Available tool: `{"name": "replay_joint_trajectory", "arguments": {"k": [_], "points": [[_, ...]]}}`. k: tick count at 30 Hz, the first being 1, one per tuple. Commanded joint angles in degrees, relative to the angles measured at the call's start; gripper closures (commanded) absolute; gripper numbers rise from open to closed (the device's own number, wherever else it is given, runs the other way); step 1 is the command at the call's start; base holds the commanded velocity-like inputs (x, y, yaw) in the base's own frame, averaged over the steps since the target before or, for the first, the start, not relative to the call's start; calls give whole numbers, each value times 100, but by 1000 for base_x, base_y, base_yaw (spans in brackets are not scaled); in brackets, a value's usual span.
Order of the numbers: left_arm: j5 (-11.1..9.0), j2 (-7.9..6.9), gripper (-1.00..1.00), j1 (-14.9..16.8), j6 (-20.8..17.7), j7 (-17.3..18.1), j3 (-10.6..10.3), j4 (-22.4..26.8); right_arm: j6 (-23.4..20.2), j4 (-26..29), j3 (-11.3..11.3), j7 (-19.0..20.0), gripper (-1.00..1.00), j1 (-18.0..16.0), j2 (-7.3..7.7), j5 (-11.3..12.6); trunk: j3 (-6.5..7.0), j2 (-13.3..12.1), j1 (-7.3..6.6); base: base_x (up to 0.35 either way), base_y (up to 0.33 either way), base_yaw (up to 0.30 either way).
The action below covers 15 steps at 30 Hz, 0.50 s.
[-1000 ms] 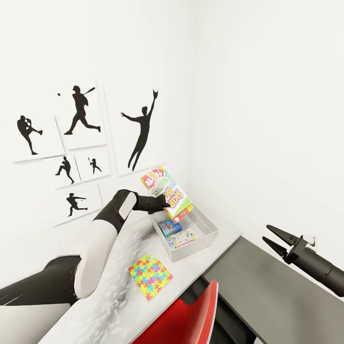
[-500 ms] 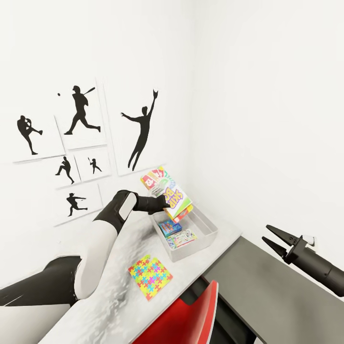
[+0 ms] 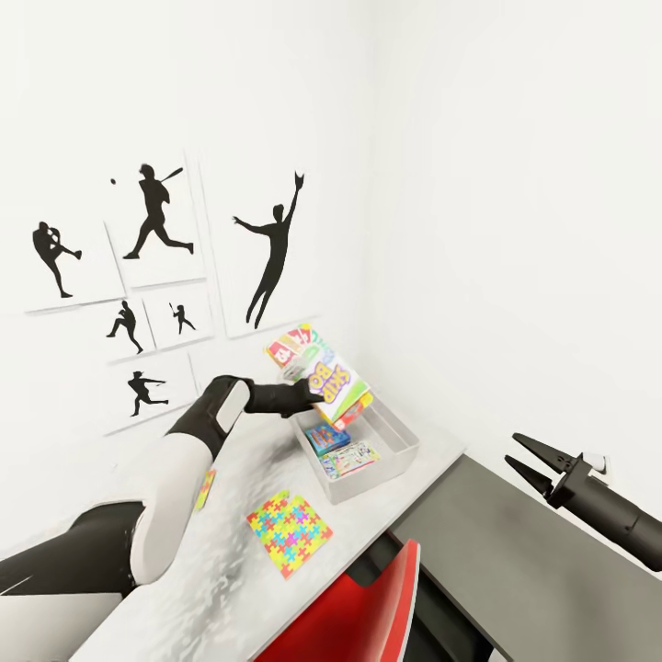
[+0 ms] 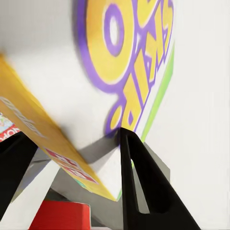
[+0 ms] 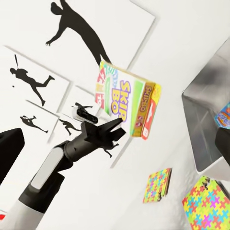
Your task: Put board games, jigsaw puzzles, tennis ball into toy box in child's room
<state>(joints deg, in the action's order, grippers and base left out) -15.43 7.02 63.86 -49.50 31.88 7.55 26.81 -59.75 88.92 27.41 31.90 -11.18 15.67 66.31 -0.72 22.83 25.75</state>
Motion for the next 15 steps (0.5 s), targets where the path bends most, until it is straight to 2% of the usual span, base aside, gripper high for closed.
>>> {"name": "replay_joint_trajectory", "arguments": {"k": [1, 5, 8, 11, 15], "points": [[24, -55, 100, -1, -34, 117, 39, -1, -25, 0, 8, 44, -100, -6, -1, -39, -13, 9, 3, 0, 0, 0], [33, -179, 100, -12, -35, 481, -9, -1, -25, 2, 9, 44, -100, -7, 3, -40, -45, 9, 3, 0, 0, 0], [42, -205, 100, -50, -31, 853, -261, -2, -25, 1, 9, 44, -100, -7, 5, -40, -72, 9, 3, 0, 0, 0], [47, -215, 100, -99, 26, 1101, -645, -1, -25, 2, 9, 44, -100, -7, 5, -40, -100, 9, 3, 0, 0, 0], [46, -218, 100, -115, 231, 1188, -799, -12, -25, -2, 9, 44, -100, -7, 5, -40, -138, 9, 3, 0, 0, 0]]}}
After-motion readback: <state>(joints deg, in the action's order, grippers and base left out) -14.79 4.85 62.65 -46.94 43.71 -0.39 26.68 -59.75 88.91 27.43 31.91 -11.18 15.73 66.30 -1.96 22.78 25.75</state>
